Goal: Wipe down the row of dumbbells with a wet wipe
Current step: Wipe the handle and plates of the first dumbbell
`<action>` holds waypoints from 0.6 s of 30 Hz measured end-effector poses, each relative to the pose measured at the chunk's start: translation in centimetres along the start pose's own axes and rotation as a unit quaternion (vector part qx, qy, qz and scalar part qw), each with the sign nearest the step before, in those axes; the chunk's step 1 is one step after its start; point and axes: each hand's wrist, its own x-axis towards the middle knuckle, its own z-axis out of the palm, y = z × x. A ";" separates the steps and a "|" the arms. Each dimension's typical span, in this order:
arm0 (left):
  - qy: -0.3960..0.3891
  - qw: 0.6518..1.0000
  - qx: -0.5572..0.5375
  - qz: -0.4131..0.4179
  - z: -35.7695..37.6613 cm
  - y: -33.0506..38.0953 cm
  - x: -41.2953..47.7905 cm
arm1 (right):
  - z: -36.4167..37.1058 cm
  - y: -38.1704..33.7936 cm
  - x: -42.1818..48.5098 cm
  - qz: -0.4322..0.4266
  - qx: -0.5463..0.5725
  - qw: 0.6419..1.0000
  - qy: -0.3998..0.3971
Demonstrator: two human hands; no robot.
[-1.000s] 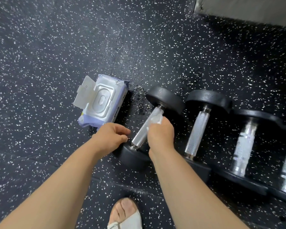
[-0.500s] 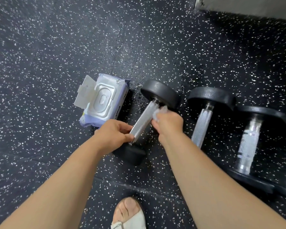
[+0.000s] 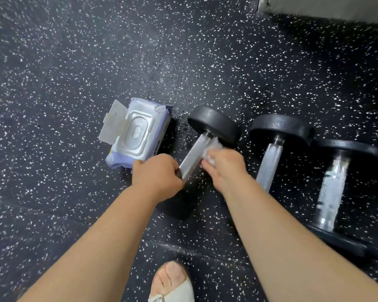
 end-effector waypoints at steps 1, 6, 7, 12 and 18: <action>0.007 1.000 0.003 0.005 0.1 0.3 0.0 | 0.2 -0.5 0.0 -0.005 0.042 0.999 -0.008; -0.001 0.998 -0.067 0.001 0.6 1.1 1.0 | -0.4 1.2 -1.8 -0.064 -0.087 0.994 -0.032; -0.005 0.997 -0.073 -0.002 0.5 1.0 1.3 | -0.7 1.4 -2.1 -0.063 -0.108 0.991 -0.052; -0.003 0.992 -0.124 -0.011 1.1 1.0 1.3 | -1.6 1.2 -2.3 -0.083 -0.122 0.986 -0.074; 0.011 0.971 -0.237 -0.023 3.2 2.2 0.2 | -2.5 1.1 -2.3 -0.096 -0.086 0.991 -0.025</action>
